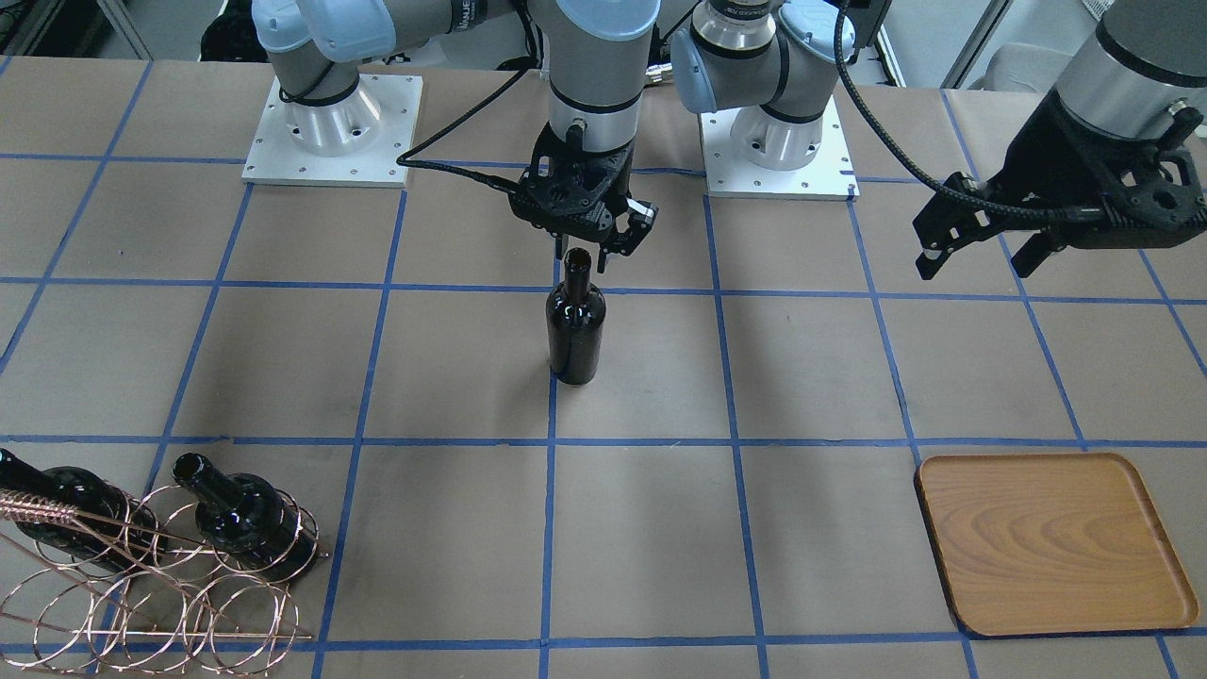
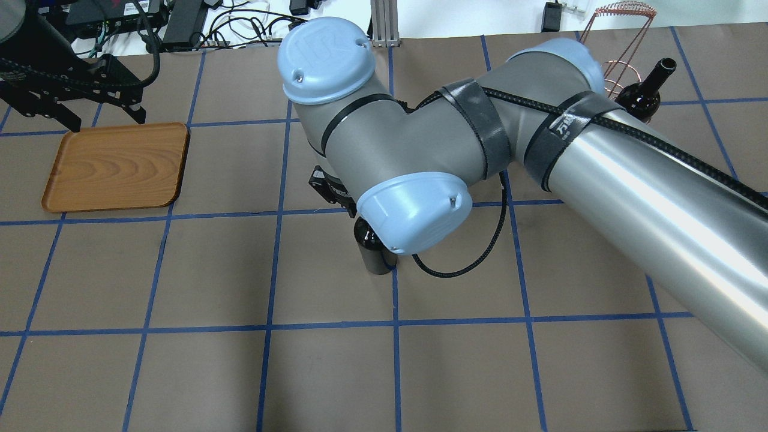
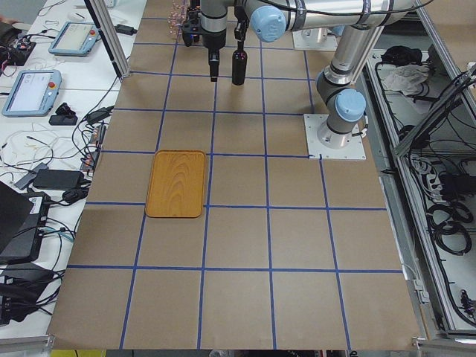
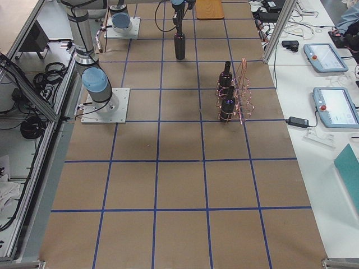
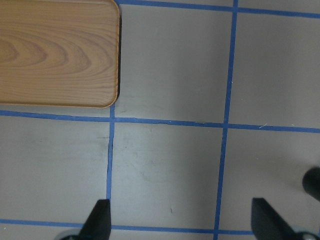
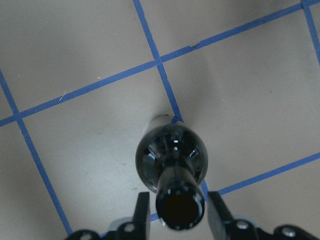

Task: Take wine from basket and place on tray
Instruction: 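Carry the bottle to the table center and stand it upright, release, then retract the right gripper while the left gripper reaches toward the standing bottle, then grasp the bottle neck with the left gripper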

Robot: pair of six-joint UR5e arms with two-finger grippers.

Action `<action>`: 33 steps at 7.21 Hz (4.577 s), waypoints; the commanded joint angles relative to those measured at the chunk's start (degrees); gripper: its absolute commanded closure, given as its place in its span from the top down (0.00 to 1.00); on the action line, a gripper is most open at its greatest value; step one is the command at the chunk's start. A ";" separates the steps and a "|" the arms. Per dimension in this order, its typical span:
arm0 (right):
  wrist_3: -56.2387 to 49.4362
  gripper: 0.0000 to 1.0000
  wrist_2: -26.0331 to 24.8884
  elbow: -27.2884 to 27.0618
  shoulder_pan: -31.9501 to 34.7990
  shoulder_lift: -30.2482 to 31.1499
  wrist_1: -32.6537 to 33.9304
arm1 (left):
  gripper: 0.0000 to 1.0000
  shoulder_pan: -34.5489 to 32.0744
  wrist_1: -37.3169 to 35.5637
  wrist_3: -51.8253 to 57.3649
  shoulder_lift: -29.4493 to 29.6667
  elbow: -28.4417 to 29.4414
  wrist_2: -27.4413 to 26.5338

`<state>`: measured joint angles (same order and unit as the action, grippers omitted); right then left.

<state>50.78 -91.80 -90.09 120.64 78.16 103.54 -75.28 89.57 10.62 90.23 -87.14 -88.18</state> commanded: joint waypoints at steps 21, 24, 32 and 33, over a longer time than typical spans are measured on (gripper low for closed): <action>-42.25 1.00 2.50 5.01 -25.72 12.98 -19.08 | 1.00 -37.39 -16.08 -23.98 6.09 -9.54 0.90; -42.25 1.00 2.41 4.92 -25.72 13.16 -19.34 | 0.94 -37.57 -16.97 -23.54 8.12 -9.54 0.82; -42.34 1.00 2.33 4.92 -25.72 13.16 -19.08 | 0.00 -37.40 -15.66 -23.27 8.04 -10.24 0.73; -42.34 1.00 2.33 4.92 -25.72 13.16 -19.08 | 0.00 -37.39 -15.05 -23.10 8.04 -9.98 0.64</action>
<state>8.41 -89.48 -85.16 94.92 91.32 84.40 -112.71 73.89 -12.54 98.28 -97.30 -87.48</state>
